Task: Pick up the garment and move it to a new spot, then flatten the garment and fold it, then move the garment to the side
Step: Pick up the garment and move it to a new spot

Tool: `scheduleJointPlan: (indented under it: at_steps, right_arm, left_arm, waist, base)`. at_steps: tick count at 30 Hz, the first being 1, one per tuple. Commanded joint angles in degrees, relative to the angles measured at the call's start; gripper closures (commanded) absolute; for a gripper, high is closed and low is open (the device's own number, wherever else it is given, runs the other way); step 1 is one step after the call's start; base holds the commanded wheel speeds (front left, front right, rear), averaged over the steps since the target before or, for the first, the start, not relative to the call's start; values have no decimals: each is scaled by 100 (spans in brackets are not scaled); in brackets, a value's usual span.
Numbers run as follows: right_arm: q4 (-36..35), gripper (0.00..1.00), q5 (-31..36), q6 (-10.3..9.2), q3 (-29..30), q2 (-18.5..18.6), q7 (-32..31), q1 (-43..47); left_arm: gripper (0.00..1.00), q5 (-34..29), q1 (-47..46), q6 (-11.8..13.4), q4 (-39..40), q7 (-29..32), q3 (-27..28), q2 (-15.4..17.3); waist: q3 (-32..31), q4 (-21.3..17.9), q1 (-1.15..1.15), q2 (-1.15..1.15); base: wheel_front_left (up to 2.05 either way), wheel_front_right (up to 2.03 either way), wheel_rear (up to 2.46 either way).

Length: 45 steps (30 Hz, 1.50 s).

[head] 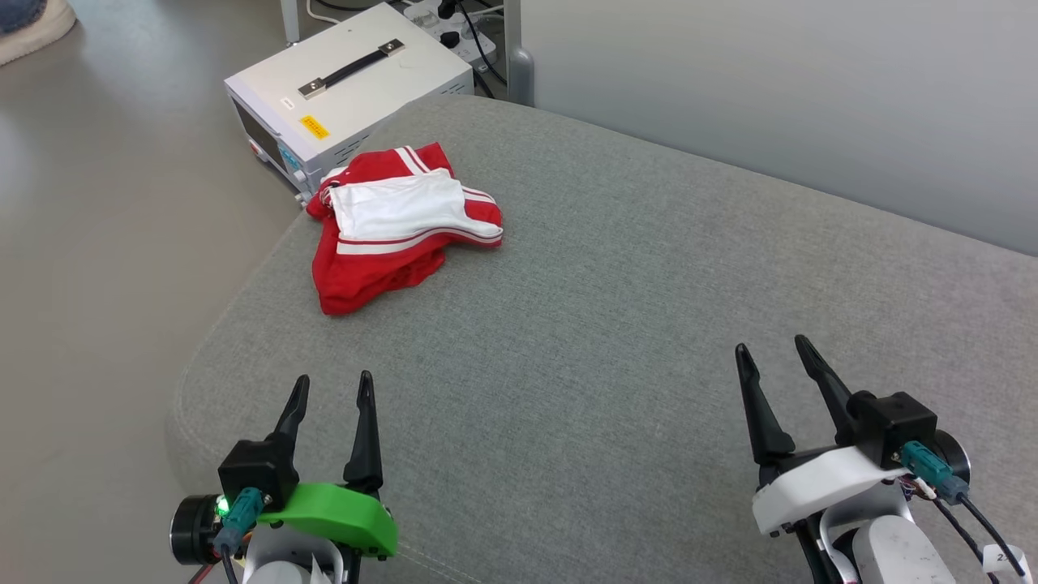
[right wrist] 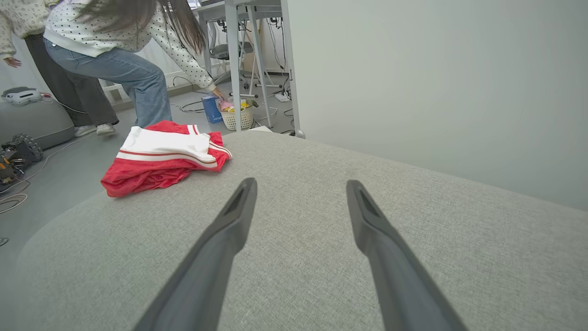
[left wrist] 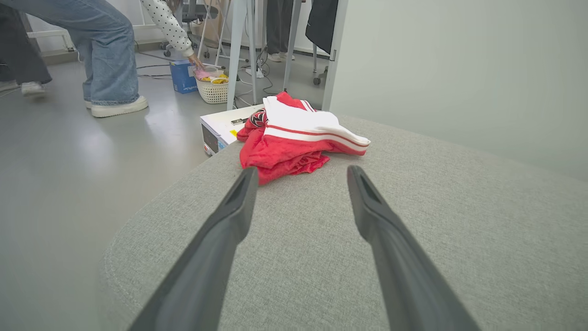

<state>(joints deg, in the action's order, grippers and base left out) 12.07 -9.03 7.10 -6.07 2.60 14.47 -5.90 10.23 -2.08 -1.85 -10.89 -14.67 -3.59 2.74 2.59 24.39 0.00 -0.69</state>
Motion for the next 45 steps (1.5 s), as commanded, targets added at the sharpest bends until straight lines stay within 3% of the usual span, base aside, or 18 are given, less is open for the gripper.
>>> scheduleJointPlan:
  at_steps: [1, 8, 12, 14, 18, 24, 26, 27, 29, 32, 40, 41, 42, 45]
  right_arm:
    - [-15, 0, 42, 39, -1, 28, 52, -119]
    - [-254, 0, 191, 39, 41, 28, 52, -373]
    - [-394, 0, 100, 39, 0, 28, 52, -560]
    - [-536, 0, 27, 39, -87, 28, 52, -794]
    - [-711, 0, 27, 39, -212, 28, 52, -997]
    - [-921, 0, -33, 39, -206, 28, 52, -1164]
    - [-937, 0, 11, 39, -228, 28, 52, -1210]
    - [-957, 0, 19, 39, -254, 28, 52, -1249]
    - [-967, 0, 16, 39, -281, 28, 52, -1283]
    - [-977, 0, -82, 39, -348, 28, 52, -1325]
    - [-947, 0, -25, 39, -365, 28, 52, -1362]
    - [-939, 0, -19, 39, -354, 28, 52, -1367]
    - [-930, 0, -13, 39, -344, 28, 52, -1372]
    - [-898, 0, 13, 39, -324, 28, 52, -1371]
  left_arm:
    - [0, 38, -116, -57, -28, -33, 29, 14]
    - [0, -89, -762, -352, -264, -33, 236, 143]
    - [0, -11, -1341, -476, -624, -33, 261, 437]
    - [0, 376, -2180, -541, -1083, 159, 275, 813]
    - [0, 1110, -3039, -559, -1433, 1033, 50, 1286]
    - [0, 2585, -4096, -562, -1820, 3007, -522, 2275]
    - [0, 3004, -4353, -562, -1999, 3600, -621, 2475]
    - [0, 3345, -4565, -562, -2188, 4170, -723, 2647]
    - [0, 3506, -4707, -563, -2404, 4530, -776, 2798]
    - [0, 3666, -4844, -563, -2764, 4901, -774, 2917]
    - [0, 3491, -4990, -563, -3270, 4776, -1002, 3024]
    - [62, 3481, -4986, -563, -3303, 4753, -1042, 3011]
    - [100, 3469, -4982, -563, -3312, 4716, -1078, 3000]
    - [100, 3509, -4957, -563, -3313, 4504, -1136, 2949]
  waist:
    - [141, -137, 0, 69]
    - [661, -608, 0, 69]
    - [1107, -932, 0, 69]
    - [1545, -1218, 0, 69]
    - [1932, -1433, 0, 69]
    - [2377, -1658, 0, 69]
    - [2495, -1722, 0, 69]
    - [2602, -1788, 0, 69]
    - [2678, -1842, 0, 69]
    - [2748, -1922, 0, 69]
    - [2797, -1977, 0, 69]
    - [2794, -1968, 0, 69]
    - [2787, -1957, 0, 69]
    - [2716, -1905, 0, 69]
  base:
    - [0, 0, 0]
    - [0, 0, 0]
    - [0, 0, 0]
    - [0, 0, 0]
    - [0, 0, 0]
    - [0, 0, 0]
    - [0, 0, 0]
    - [0, 0, 0]
    - [0, 0, 0]
    - [0, 0, 0]
    - [0, 0, 0]
    - [0, 0, 0]
    - [0, 0, 0]
    - [0, 0, 0]
